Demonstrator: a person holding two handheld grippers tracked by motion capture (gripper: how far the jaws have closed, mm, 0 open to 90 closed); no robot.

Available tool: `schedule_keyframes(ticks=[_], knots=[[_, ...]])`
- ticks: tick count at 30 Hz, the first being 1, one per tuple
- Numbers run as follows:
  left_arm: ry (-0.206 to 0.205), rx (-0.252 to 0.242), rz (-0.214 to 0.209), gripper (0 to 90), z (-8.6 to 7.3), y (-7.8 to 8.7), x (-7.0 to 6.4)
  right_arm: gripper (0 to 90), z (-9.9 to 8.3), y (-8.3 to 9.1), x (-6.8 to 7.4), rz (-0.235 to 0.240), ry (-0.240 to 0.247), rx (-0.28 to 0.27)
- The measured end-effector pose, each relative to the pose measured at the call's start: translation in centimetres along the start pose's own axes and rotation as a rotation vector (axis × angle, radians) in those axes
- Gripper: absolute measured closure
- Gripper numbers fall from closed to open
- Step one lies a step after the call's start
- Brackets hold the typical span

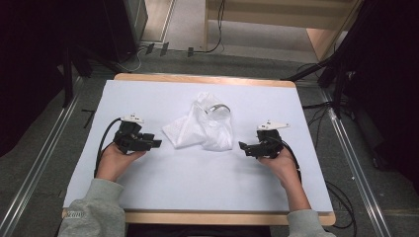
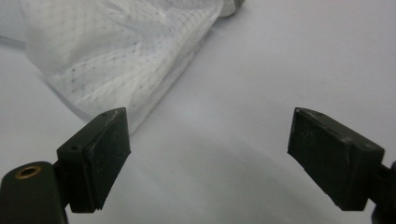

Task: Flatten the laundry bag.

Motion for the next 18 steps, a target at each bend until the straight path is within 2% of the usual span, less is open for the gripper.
schedule_keyframes(ticks=[4, 10, 14, 15, 17, 18], knots=[[-0.022, -0.011, -0.013, 55.4, 0.0, 0.1, 0.0, 13.4, 0.2, 0.0, 0.4, 0.021, 0.018, -0.01], [-0.019, -0.011, -0.033, 55.0, -0.2, 0.2, 0.4, 13.4, 0.3, 0.2, 1.0, 0.053, 0.017, -0.023], [-0.038, -0.045, -0.012, 54.7, -0.1, 0.4, 0.5, 13.4, 0.4, 0.3, 1.3, 0.072, 0.008, -0.025], [-0.023, -0.047, -0.015, 50.7, 0.0, 0.4, 0.4, 13.4, 0.5, 0.3, 1.3, 0.072, 0.011, -0.029], [-0.016, -0.039, -0.026, 50.0, 0.0, 0.3, 0.4, 13.4, 0.5, 0.4, 1.3, 0.069, 0.011, -0.033], [-0.011, -0.028, -0.019, 43.1, -0.1, 0.3, 0.5, 13.4, 0.5, 0.4, 1.3, 0.075, 0.008, -0.037]])
Point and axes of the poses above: each handheld gripper's, and its own axes: y roughly backward along the jaws, z roughly out of its top, x roughly to its left, the point moved 6 cm from there along -y, roughly forward along the jaws, and after that the axes turned 13 degrees about y, right-handed, at the moved point
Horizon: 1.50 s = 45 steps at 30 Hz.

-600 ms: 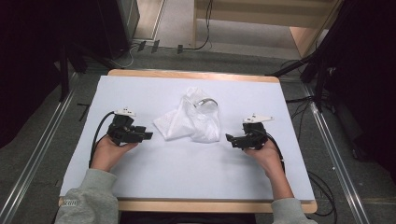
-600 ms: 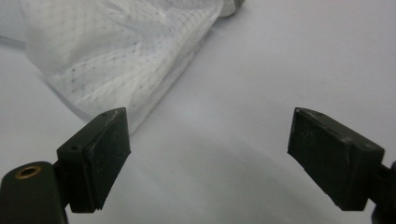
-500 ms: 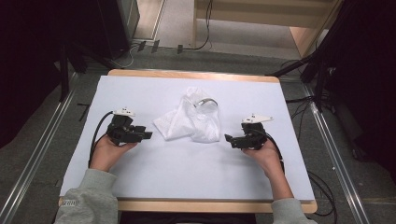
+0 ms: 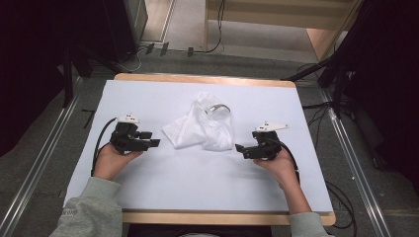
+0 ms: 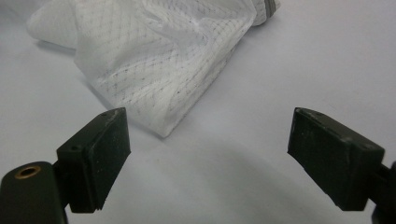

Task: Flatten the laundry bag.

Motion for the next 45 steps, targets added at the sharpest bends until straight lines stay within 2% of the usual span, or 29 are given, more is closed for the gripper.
schedule_keyframes(ticks=[3, 7, 16, 21, 29, 36, 45], knots=[[0.03, 0.02, -0.014, 42.3, -0.1, -0.1, 0.0, 13.4, 0.0, 0.0, 0.0, 0.006, 0.002, 0.004], [0.04, 0.017, -0.029, 39.3, 0.0, 0.0, 0.1, 13.4, -0.2, -0.1, 0.1, 0.011, 0.001, 0.022], [0.051, 0.027, -0.024, 36.8, -0.1, -0.2, 0.3, 14.4, -0.1, 0.2, -0.1, 0.009, -0.012, 0.019], [0.048, 0.044, -0.022, 36.1, -0.2, -0.3, 0.3, 15.6, -0.1, 0.2, 0.1, 0.017, -0.001, 0.024], [0.057, 0.038, -0.027, 35.5, -0.2, -0.2, 0.3, 17.8, 0.2, 0.5, 0.1, 0.019, 0.004, 0.024], [0.046, 0.036, -0.027, 35.5, -0.4, 0.2, 0.0, 19.1, 0.8, 0.4, 0.0, 0.012, 0.011, 0.024], [0.058, 0.025, -0.018, 35.4, -1.0, 1.0, -0.2, 21.8, 2.6, -0.7, 0.4, 0.02, 0.044, 0.035]])
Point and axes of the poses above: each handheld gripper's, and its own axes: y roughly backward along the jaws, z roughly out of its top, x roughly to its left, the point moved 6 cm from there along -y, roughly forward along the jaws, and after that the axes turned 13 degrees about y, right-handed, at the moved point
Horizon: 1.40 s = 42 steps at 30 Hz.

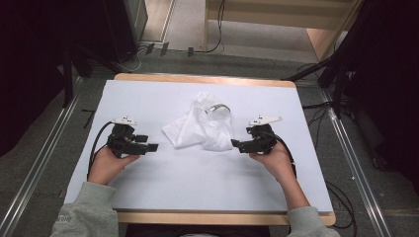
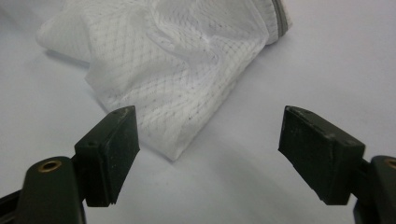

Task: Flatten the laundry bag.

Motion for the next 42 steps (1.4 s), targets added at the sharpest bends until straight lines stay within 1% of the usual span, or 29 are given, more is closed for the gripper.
schedule_keyframes(ticks=[1, 4, 6, 8, 10, 13, 14, 16, 17, 23, 24, 27, 29, 31, 32, 34, 35, 37, 38, 39, 40, 41, 42], knots=[[-0.001, 0.001, 0.0, 35.4, -0.1, 0.1, 0.0, 21.8, 0.0, 0.0, 0.0, 0.0, 0.0, 0.0], [-0.004, 0.0, 0.003, 35.4, -0.3, 0.3, -0.1, 23.9, 0.8, -0.5, 0.2, 0.007, 0.008, -0.001], [0.001, -0.001, 0.0, 35.4, -0.5, 0.4, -0.2, 25.3, 1.3, -0.8, 0.2, 0.012, 0.008, 0.003], [0.004, -0.005, -0.004, 35.4, -0.6, 0.6, -0.3, 28.8, 2.1, -1.4, 0.2, 0.02, 0.007, 0.011], [0.005, -0.008, -0.006, 35.4, -0.8, 0.7, -0.4, 29.6, 2.2, -1.5, 0.2, 0.021, 0.006, 0.006], [0.007, -0.008, 0.0, 35.4, -1.0, 0.8, -0.4, 31.4, 2.9, -1.9, 0.1, 0.029, 0.003, 0.005], [0.008, -0.007, 0.001, 35.4, -1.0, 0.8, -0.3, 32.7, 3.5, -2.3, 0.1, 0.034, 0.004, 0.004], [0.011, -0.007, 0.004, 35.4, -1.2, 1.0, -0.3, 33.7, 3.8, -2.4, 0.2, 0.036, 0.005, 0.004], [0.011, -0.009, 0.006, 35.4, -1.2, 1.0, -0.2, 34.4, 4.1, -2.6, 0.2, 0.038, 0.013, 0.001], [0.017, -0.013, 0.011, 35.4, -1.5, 1.4, 0.0, 38.4, 5.7, -4.1, 0.4, 0.058, 0.019, 0.005], [0.016, -0.013, 0.012, 35.4, -1.5, 1.4, 0.0, 39.9, 6.2, -4.6, 0.6, 0.066, 0.016, 0.007], [0.019, -0.016, 0.013, 35.4, -1.6, 1.4, 0.0, 41.4, 6.6, -5.0, 0.8, 0.072, 0.022, 0.004], [0.017, -0.017, 0.014, 35.4, -1.7, 1.4, 0.0, 45.9, 7.1, -5.8, 1.2, 0.085, 0.024, -0.011], [0.016, -0.014, 0.016, 35.4, -1.7, 1.5, 0.0, 46.5, 7.1, -6.0, 1.3, 0.086, 0.029, -0.013], [0.02, -0.015, 0.013, 35.4, -1.7, 1.5, 0.0, 47.3, 7.2, -6.3, 1.4, 0.085, 0.026, -0.011], [0.016, -0.016, 0.016, 35.4, -1.8, 1.5, 0.0, 49.0, 7.3, -7.0, 1.5, 0.089, 0.025, 0.015], [0.015, -0.016, 0.015, 35.4, -1.8, 1.6, 0.1, 51.3, 7.7, -7.6, 1.5, 0.092, 0.023, 0.014], [0.018, -0.015, 0.017, 35.4, -1.9, 1.6, 0.1, 52.0, 7.9, -7.8, 1.5, 0.09, 0.019, 0.009], [0.021, -0.016, 0.017, 35.4, -1.9, 1.6, 0.1, 52.7, 8.1, -8.1, 1.6, 0.088, 0.01, 0.013], [0.021, -0.016, 0.017, 35.4, -2.0, 1.6, 0.1, 54.3, 8.3, -8.7, 1.5, 0.079, 0.018, 0.008], [0.019, -0.014, 0.019, 35.5, -2.0, 1.6, 0.1, 55.2, 8.4, -9.1, 1.4, 0.074, 0.009, 0.007], [0.019, -0.014, 0.02, 35.5, -2.1, 1.6, 0.1, 55.2, 8.4, -9.1, 1.4, 0.074, 0.009, 0.007], [0.021, -0.013, 0.023, 35.5, -2.1, 1.7, 0.2, 59.3, 8.3, -9.9, 1.4, 0.067, 0.0, 0.023]])
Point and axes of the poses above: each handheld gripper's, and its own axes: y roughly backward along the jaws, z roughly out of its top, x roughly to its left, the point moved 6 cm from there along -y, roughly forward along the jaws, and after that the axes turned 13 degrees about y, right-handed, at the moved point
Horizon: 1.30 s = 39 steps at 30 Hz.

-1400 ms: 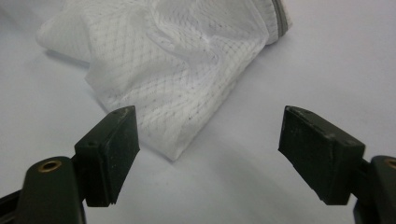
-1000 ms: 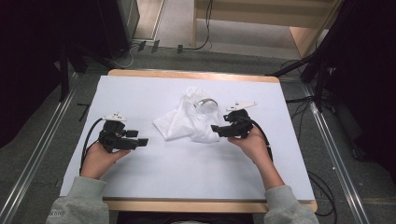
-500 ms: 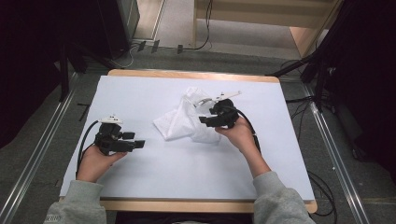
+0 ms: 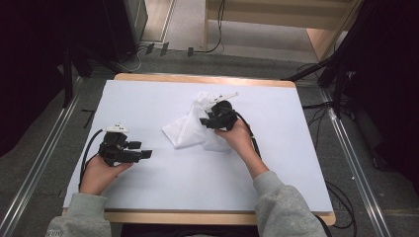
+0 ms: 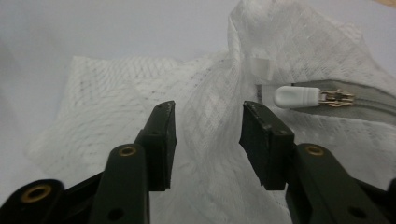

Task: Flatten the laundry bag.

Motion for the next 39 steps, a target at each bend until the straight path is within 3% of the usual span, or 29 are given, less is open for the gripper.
schedule_keyframes(ticks=[2, 4, 5, 7, 10, 14, 19, 24, 29, 34, 39], knots=[[0.004, -0.001, -0.002, 35.5, -0.1, 0.0, 0.0, 61.6, -0.1, -0.3, 0.0, -0.005, -0.004, 0.007], [0.001, 0.0, -0.001, 35.5, -0.1, 0.1, 0.0, 73.2, -0.3, -0.9, 0.1, 0.003, -0.007, 0.029], [0.001, 0.0, -0.002, 35.5, -0.1, 0.1, 0.0, 85.4, -0.5, -1.2, 0.0, -0.004, -0.003, 0.044], [0.003, 0.001, -0.001, 35.5, -0.2, 0.1, 0.1, 89.6, -0.5, -1.0, 0.0, 0.006, -0.002, 0.049], [0.005, -0.003, -0.002, 35.5, -0.2, 0.2, 0.1, 89.8, -0.3, -0.4, -0.1, 0.014, -0.005, 0.034], [0.006, -0.005, 0.0, 35.5, -0.1, 0.2, 0.1, 89.8, 0.2, 1.7, 0.1, 0.033, 0.008, -0.004], [0.003, -0.001, -0.003, 35.6, 0.0, 0.1, 0.0, 89.8, 0.5, 4.3, 1.1, 0.067, 0.038, -0.041], [0.002, 0.001, -0.01, 37.0, 0.3, -0.3, -0.3, 89.7, 0.1, 5.9, 1.9, 0.067, 0.056, -0.053], [0.02, 0.017, -0.029, 54.3, 1.2, -1.8, -0.6, 89.6, -1.1, 6.6, 2.2, 0.074, 0.048, -0.046], [0.003, 0.037, -0.042, 75.4, 2.3, -3.7, -0.7, 89.5, -1.7, 6.7, 2.3, 0.085, 0.044, -0.046], [0.009, 0.082, -0.053, 80.5, 2.8, -6.3, -0.6, 89.5, -2.0, 6.9, 2.4, 0.097, 0.039, -0.05]])
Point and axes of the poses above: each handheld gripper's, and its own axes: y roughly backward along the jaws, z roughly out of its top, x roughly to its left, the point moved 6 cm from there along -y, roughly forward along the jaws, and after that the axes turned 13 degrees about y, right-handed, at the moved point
